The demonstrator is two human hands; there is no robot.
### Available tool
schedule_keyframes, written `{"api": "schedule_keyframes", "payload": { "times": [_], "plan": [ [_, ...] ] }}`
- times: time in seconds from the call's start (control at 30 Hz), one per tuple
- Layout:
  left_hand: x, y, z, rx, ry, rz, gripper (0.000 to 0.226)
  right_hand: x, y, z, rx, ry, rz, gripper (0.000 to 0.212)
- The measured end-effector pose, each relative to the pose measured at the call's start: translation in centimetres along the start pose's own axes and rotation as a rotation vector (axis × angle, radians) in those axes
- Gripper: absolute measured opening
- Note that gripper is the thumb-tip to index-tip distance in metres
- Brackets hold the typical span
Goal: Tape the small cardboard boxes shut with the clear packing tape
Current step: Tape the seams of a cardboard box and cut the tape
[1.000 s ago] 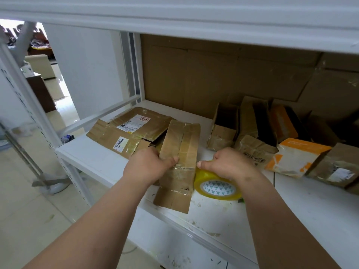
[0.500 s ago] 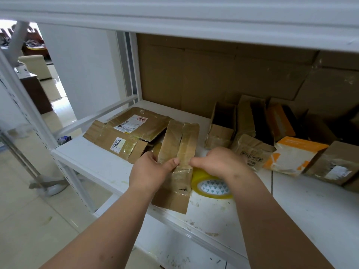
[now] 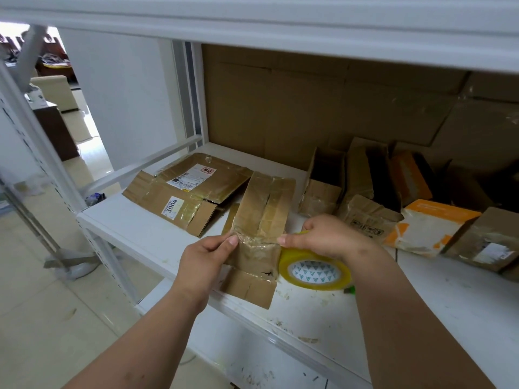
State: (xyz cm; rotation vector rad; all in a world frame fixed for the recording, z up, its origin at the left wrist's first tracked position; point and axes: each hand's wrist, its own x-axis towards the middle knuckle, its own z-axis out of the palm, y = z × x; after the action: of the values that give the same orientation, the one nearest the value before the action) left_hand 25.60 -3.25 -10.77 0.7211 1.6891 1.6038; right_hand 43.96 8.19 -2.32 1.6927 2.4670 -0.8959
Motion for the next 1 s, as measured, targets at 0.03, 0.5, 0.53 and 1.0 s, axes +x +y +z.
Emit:
{"api": "schedule_keyframes", "payload": {
  "times": [0.03,0.5,0.53,1.0],
  "plan": [
    [0.0,0.1,0.2,0.007,0.026,0.001,0.015,0.0,-0.2,0.1,-0.004,0.014,0.01,0.07],
    [-0.2,-0.3,1.4,0.63,0.085,0.258,0.052,-2.1,-0.9,0.9,-0.06,0.119,0.002,0.075],
    [-0.3,-0.2,1.4,0.61,0.078,0.249,0.058,-2.3,-0.7,0.9,-0.047,0.113,-0.014,0.066],
    [0.8,1.9,1.9,0.496,-0.205,0.172,0.116,-2.7,1.3,2.0,0.547,-0.027,-0.145,0.006]
  ]
}}
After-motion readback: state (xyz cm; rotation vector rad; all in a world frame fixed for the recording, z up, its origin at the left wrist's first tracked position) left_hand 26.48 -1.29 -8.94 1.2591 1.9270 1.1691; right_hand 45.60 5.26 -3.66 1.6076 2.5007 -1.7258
